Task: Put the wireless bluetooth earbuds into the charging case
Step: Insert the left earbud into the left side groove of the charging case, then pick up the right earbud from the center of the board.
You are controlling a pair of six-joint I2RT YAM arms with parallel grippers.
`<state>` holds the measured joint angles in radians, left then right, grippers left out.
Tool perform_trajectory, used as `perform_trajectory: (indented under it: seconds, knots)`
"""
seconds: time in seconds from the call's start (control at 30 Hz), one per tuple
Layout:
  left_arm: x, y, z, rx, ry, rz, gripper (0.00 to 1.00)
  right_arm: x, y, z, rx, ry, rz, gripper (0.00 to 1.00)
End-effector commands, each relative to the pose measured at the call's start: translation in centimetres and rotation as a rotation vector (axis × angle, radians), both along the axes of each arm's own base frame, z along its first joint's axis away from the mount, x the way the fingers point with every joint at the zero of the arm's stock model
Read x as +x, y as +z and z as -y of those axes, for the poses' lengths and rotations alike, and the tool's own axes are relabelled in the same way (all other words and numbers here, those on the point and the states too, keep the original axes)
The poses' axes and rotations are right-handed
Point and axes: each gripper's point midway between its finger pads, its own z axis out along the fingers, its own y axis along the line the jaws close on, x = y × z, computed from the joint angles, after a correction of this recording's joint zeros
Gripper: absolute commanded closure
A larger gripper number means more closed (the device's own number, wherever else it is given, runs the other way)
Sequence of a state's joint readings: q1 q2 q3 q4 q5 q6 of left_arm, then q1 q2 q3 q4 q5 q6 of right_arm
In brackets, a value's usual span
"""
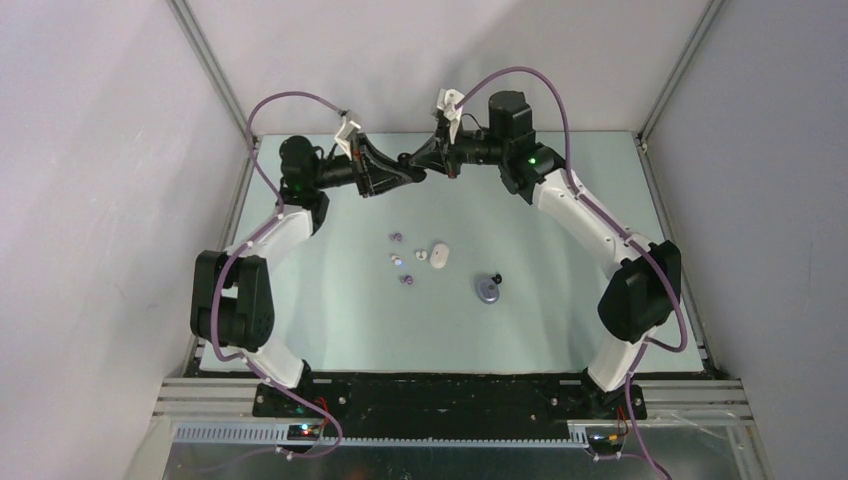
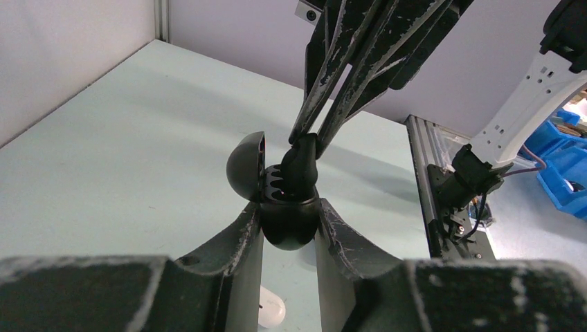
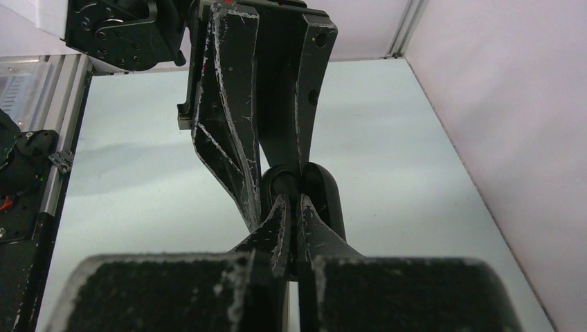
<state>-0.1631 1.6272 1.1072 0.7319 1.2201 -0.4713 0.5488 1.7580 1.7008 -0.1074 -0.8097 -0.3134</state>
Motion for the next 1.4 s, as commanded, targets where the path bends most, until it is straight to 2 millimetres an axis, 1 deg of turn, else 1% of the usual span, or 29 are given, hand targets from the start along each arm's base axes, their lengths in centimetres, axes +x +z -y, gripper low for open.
perform_trajectory:
  seconds: [0.0,0.13,0.27,0.33,0.5,0.7,0.73,0.8,0.83,0.87,0.9,0.93,0.97,1.0,1.03,1.1,1.17,1.27,1.33,1.37]
  knots:
    - [-0.7,4.0,-0.3,-0.021,-0.007,0.134,1.0,-0.6,1.4,-0.7,0.011,0.038,0.035,1.0]
    - [-0.6,4.2,-0.5,-0.028,0.005,0.138,1.0,-0.4,1.1,-0.7,0.009,0.026,0.007,1.0]
    - [-0.6,4.6,-0.5,-0.034,0.008,0.151,1.0,-0.1,1.1,-0.5,0.034,0.027,-0.076,1.0]
    - [-0.7,4.8,-0.5,-0.035,0.006,0.16,1.0,0.0,0.4,-0.5,0.021,0.032,-0.114,1.0]
    - [-0.9,5.0,-0.5,-0.03,-0.008,0.184,1.0,-0.2,-0.4,-0.9,0.001,0.042,-0.121,1.0]
    - [-1.2,5.2,-0.3,-0.024,-0.025,0.212,1.0,-0.8,-1.3,-1.7,-0.033,0.066,-0.111,1.0]
    - [-1.2,5.2,-0.3,-0.024,-0.025,0.211,1.0,-0.9,-1.1,-1.7,-0.036,0.067,-0.106,0.95]
    - [-1.2,5.1,-0.3,-0.023,-0.026,0.208,1.0,-1.0,-0.1,-1.4,-0.028,0.062,-0.096,0.87]
    - [-1.3,5.1,-0.4,-0.022,-0.024,0.206,1.0,-1.1,0.7,-1.1,-0.021,0.063,-0.088,0.85]
    - [-1.3,5.1,-0.4,-0.022,-0.025,0.206,1.0,-1.4,1.4,-0.7,-0.017,0.062,-0.087,0.81]
    - [-1.2,5.1,-0.5,-0.022,-0.019,0.202,1.0,-1.6,2.5,-0.3,-0.006,0.068,-0.073,0.79]
    - [-1.1,4.9,-0.5,-0.022,-0.016,0.197,1.0,-2.1,3.2,0.2,-0.007,0.072,-0.071,0.76]
    - [-0.9,4.9,-0.6,-0.022,-0.011,0.193,1.0,-2.6,4.8,0.8,0.008,0.076,-0.048,0.74]
    - [-0.9,4.8,-0.6,-0.022,-0.009,0.188,1.0,-3.0,5.0,1.2,0.002,0.079,-0.055,0.68]
    - [-0.8,4.7,-0.6,-0.022,-0.005,0.184,1.0,-3.6,6.1,1.9,0.012,0.081,-0.039,0.65]
    - [-0.6,4.6,-0.6,-0.023,-0.002,0.179,1.0,-4.3,7.0,3.1,0.011,0.067,-0.031,0.59]
    - [-0.4,4.4,-0.6,-0.023,0.003,0.169,1.0,-4.7,7.3,4.3,0.009,0.044,-0.032,0.54]
    - [-0.3,4.1,-0.6,-0.021,0.008,0.153,1.0,-4.9,6.8,5.9,-0.004,0.006,-0.046,0.53]
    - [-0.2,4.0,-0.7,-0.021,0.015,0.145,1.0,-4.8,5.4,7.5,-0.049,-0.023,-0.041,0.54]
    - [-0.3,4.0,-0.7,-0.021,0.017,0.143,1.0,-5.4,3.7,8.3,-0.102,-0.019,-0.023,0.56]
